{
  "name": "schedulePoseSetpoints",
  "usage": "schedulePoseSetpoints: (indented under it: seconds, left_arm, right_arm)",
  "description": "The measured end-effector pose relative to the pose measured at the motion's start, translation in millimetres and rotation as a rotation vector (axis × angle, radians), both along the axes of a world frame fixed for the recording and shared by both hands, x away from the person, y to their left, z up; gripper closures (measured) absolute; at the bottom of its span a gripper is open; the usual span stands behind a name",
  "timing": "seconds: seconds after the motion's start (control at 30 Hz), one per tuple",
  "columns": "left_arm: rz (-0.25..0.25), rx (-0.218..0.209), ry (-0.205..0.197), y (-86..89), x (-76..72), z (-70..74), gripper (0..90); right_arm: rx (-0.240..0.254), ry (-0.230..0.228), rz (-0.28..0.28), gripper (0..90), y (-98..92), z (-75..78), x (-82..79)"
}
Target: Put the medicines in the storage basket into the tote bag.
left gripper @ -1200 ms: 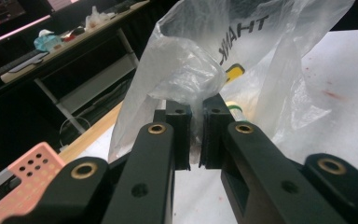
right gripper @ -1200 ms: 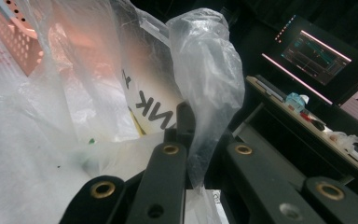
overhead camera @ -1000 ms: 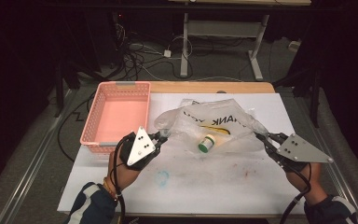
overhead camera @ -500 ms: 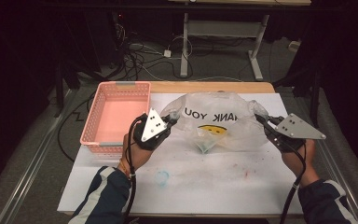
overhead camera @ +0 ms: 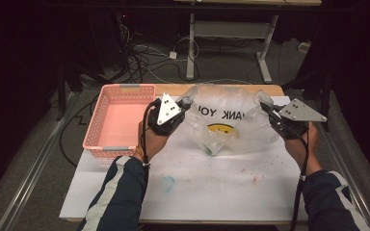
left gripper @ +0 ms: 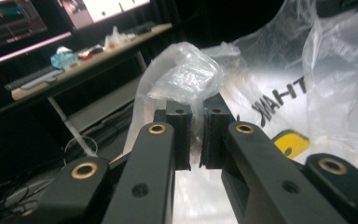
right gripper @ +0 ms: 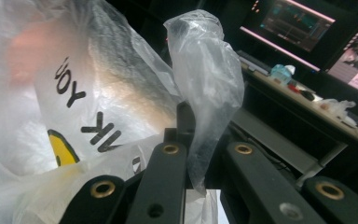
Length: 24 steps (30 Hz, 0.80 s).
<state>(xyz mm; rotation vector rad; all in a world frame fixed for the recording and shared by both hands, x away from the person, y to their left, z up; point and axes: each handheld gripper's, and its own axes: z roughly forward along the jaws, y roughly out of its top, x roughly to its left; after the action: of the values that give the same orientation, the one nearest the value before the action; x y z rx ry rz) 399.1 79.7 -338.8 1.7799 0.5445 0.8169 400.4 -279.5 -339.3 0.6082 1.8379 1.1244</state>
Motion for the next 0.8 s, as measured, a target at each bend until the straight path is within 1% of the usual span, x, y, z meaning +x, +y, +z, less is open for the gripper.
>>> schedulePoseSetpoints:
  seconds: [0.27, 0.33, 0.47, 0.57, 0.63, 0.7, 0.77, 0.8]
  left_arm:
    - [0.009, -0.022, -0.058, 6.1, -10.1, 30.2, 83.0]
    - [0.009, -0.021, -0.073, 6.5, -12.7, 37.4, 83.1]
    - [-0.002, -0.037, -0.104, 7.0, -20.1, 53.5, 83.1]
    - [-0.011, -0.037, -0.125, 5.3, -25.9, 64.2, 83.1]
    - [-0.015, -0.039, -0.139, 3.7, -27.9, 69.6, 83.1]
    - [-0.016, -0.038, -0.145, 1.5, -27.2, 73.2, 83.1]
    - [-0.006, -0.028, -0.148, -2.1, -23.7, 73.7, 83.1]
    - [-0.003, -0.024, -0.143, -3.9, -20.3, 73.1, 83.1]
  right_arm:
    - [0.033, -0.047, -0.009, 89.8, -4.7, 27.1, -4.4]
    - [0.036, -0.058, -0.003, 89.8, -4.5, 34.4, -6.4]
    - [0.030, -0.077, 0.008, 90.0, -2.5, 49.9, -11.3]
    - [0.026, -0.094, 0.018, 90.0, -0.8, 60.6, -15.6]
    - [0.026, -0.105, 0.020, 90.0, 0.5, 66.0, -17.9]
    - [0.030, -0.116, 0.016, 90.0, 1.9, 69.7, -18.1]
    - [0.032, -0.121, 0.012, 90.0, 3.3, 71.3, -15.9]
    - [0.036, -0.119, 0.008, 90.0, 3.9, 71.5, -13.8]
